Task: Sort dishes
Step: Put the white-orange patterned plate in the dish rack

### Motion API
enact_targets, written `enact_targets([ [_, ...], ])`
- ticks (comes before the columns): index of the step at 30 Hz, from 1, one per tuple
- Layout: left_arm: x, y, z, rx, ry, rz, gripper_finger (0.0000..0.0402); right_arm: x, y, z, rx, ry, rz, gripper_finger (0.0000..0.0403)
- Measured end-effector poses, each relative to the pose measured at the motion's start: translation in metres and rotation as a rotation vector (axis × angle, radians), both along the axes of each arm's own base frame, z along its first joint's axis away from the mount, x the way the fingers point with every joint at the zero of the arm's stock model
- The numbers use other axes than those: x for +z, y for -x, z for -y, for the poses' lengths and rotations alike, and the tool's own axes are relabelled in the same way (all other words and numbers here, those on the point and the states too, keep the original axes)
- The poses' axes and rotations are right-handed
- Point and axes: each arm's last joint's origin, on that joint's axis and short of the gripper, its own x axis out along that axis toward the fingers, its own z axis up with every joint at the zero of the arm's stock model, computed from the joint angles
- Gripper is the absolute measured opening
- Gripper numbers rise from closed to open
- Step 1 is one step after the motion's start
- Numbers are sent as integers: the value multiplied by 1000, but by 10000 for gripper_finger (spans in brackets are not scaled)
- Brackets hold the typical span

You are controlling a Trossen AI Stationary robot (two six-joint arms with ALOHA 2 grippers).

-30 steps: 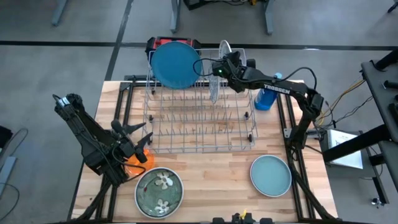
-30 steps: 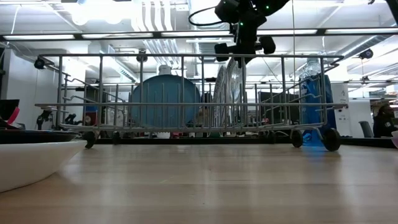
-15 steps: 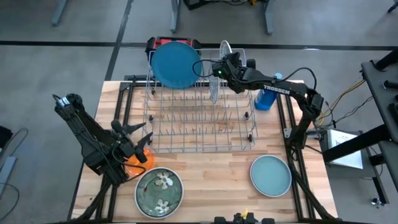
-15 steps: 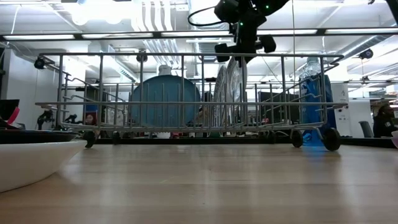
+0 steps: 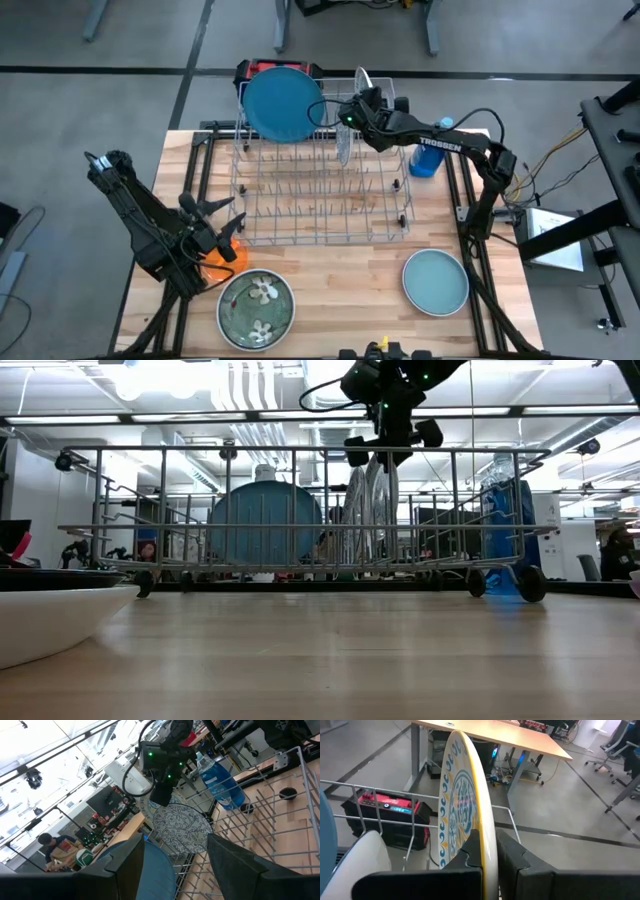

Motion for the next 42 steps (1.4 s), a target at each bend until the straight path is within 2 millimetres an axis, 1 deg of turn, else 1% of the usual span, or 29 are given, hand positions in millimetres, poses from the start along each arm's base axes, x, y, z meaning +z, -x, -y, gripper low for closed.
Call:
enact_targets([
  [7,0,0,0,0,0,0,206,0,-1,0,7,-7,-3,8],
  [15,0,0,0,0,1,0,206,13,-3,3,18,1,-3,9],
  [19,0,0,0,0,0,0,206,15,-4,3,15,6,23,9],
  [23,0,0,0,0,0,0,206,10,-5,1,17,-5,29,9],
  [28,0,0,0,0,1,0,206,11,-5,2,10,1,43,9],
  [33,0,0,0,0,1,1,206,8,-8,-6,21,5,26,9],
  [42,0,0,0,0,3,3,206,4,-7,-7,38,-15,17,10],
])
